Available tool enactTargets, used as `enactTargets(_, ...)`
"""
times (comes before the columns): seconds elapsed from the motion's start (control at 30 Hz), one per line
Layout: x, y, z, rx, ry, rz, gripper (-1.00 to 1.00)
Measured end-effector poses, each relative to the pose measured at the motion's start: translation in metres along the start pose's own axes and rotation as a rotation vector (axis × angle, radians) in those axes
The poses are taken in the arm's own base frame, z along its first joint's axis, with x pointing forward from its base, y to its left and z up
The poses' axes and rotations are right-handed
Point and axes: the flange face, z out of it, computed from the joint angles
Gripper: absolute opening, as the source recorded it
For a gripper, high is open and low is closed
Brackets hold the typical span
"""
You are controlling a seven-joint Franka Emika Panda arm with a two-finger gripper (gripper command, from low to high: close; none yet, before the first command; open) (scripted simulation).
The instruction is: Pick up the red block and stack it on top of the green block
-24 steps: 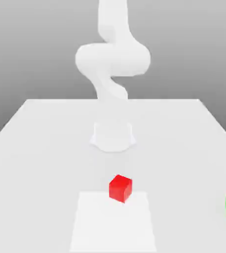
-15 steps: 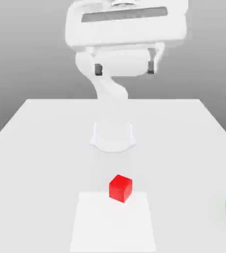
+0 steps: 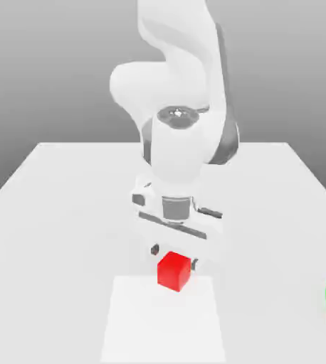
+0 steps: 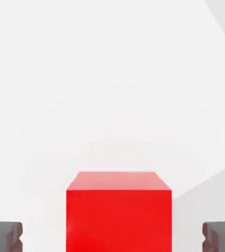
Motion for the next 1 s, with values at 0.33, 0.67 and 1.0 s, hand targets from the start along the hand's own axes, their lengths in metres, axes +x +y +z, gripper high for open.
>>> enactTargets(0.33,0.0,0.0,-0.003,0.001,0.001,0.0,-1.0)
enactTargets(0.67,-0.036,-0.032,-0.06,-0.007,-0.002,-0.266,-1.0)
enactTargets(1.0,-0.225,-0.109,-0.082,-0.011,-0.005,-1.255,-1.0)
